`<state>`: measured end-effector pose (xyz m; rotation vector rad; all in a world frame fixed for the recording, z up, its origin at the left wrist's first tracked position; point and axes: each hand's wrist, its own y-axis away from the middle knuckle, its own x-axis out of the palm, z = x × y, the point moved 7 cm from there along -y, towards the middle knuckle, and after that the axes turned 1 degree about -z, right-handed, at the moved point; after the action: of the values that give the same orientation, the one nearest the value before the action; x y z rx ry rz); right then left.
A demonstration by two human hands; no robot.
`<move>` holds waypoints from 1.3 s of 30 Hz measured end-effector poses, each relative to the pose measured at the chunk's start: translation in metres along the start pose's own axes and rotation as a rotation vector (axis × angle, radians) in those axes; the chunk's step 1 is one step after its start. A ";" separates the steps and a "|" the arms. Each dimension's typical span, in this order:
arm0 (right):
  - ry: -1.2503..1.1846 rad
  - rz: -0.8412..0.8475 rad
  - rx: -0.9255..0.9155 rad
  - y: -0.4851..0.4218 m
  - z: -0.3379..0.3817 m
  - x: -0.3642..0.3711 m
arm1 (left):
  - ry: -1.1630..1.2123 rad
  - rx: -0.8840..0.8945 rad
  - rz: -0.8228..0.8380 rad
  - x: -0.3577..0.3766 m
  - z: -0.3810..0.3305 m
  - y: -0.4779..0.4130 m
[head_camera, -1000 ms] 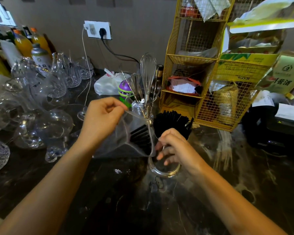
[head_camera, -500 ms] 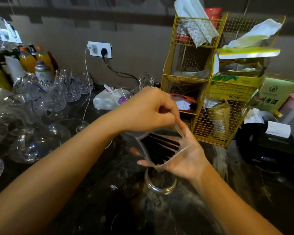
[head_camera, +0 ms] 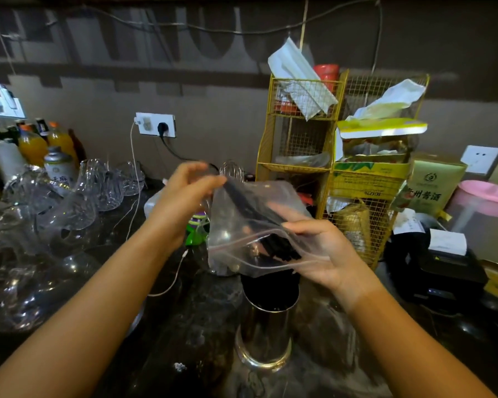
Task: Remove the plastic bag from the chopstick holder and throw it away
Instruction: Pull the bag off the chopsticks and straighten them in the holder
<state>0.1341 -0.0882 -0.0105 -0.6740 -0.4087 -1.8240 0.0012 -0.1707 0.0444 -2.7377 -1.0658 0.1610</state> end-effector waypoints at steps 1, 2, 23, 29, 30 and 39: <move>0.010 -0.007 -0.026 -0.001 0.007 -0.002 | 0.084 -0.141 0.074 0.006 0.019 -0.004; 0.019 -0.020 -0.048 -0.002 0.013 -0.003 | 0.150 -0.251 0.187 0.016 0.033 -0.006; 0.611 -0.460 -0.227 -0.015 0.032 -0.058 | 0.111 -0.162 0.395 0.083 0.075 -0.051; 0.599 -0.432 -0.304 -0.010 0.017 -0.060 | 0.167 -0.068 0.412 0.079 0.082 -0.042; 0.598 -0.427 -0.308 -0.009 0.014 -0.062 | 0.168 -0.064 0.422 0.080 0.083 -0.039; 0.618 -0.379 -0.328 -0.006 0.003 -0.069 | 0.130 -0.022 0.459 0.080 0.093 -0.034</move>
<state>0.1464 -0.0334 -0.0515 -0.2213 0.1944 -2.3702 0.0215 -0.0785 -0.0406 -2.9189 -0.3965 0.0353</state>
